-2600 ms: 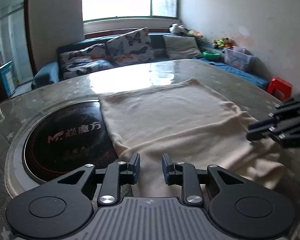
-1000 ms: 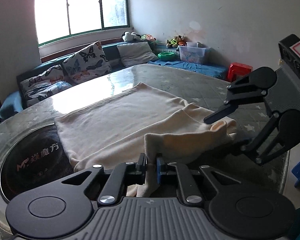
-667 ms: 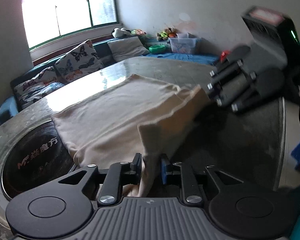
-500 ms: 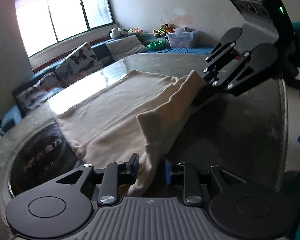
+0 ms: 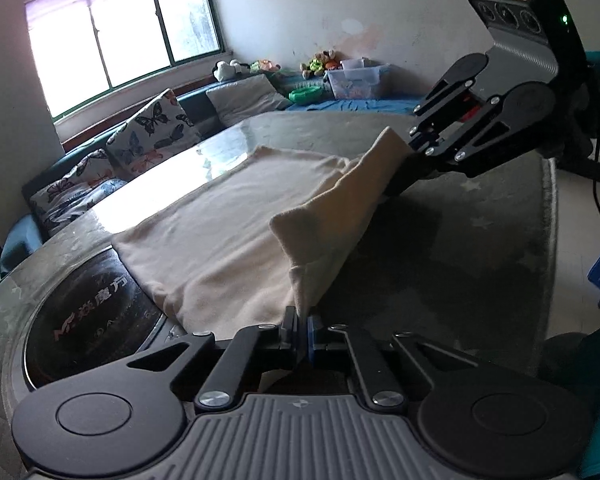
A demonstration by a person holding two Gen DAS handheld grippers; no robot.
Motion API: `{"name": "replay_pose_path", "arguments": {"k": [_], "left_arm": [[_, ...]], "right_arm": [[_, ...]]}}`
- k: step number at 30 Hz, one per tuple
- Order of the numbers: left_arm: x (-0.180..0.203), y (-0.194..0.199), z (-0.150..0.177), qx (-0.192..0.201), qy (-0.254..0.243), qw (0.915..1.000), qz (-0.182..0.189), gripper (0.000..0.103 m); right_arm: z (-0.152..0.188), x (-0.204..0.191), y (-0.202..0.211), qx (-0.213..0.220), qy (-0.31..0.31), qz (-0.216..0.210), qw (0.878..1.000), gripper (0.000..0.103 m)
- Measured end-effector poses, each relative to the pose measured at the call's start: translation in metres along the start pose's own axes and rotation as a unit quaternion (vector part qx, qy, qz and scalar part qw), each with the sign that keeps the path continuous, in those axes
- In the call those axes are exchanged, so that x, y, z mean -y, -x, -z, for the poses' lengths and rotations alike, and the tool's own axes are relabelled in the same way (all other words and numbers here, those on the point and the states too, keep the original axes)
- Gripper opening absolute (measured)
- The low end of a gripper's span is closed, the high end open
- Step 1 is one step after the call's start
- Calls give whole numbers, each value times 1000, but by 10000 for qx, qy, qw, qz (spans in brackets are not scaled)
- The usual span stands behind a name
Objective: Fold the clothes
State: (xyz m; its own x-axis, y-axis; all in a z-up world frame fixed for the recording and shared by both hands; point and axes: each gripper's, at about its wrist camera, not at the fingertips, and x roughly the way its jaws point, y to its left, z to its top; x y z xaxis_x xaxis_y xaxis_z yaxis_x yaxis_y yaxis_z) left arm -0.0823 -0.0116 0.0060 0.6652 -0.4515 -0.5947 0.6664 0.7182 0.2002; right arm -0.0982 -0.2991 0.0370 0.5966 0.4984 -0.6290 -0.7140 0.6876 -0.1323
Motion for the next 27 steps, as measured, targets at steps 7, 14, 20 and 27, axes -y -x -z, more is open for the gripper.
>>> {"name": "replay_pose_path", "arguments": {"k": [7, 14, 20, 27], "left_arm": [[19, 42, 3, 144, 35, 9998, 133, 5], [45, 89, 13, 232, 54, 9992, 331, 5], [42, 98, 5, 415, 78, 9987, 276, 5], [14, 71, -24, 561, 17, 9984, -10, 5]], "right_arm": [[-1, -20, 40, 125, 100, -219, 9996, 9], [8, -53, 87, 59, -22, -641, 9979, 9], [14, -65, 113, -5, -217, -772, 9968, 9], [-4, -38, 101, 68, -395, -572, 9976, 9]]}}
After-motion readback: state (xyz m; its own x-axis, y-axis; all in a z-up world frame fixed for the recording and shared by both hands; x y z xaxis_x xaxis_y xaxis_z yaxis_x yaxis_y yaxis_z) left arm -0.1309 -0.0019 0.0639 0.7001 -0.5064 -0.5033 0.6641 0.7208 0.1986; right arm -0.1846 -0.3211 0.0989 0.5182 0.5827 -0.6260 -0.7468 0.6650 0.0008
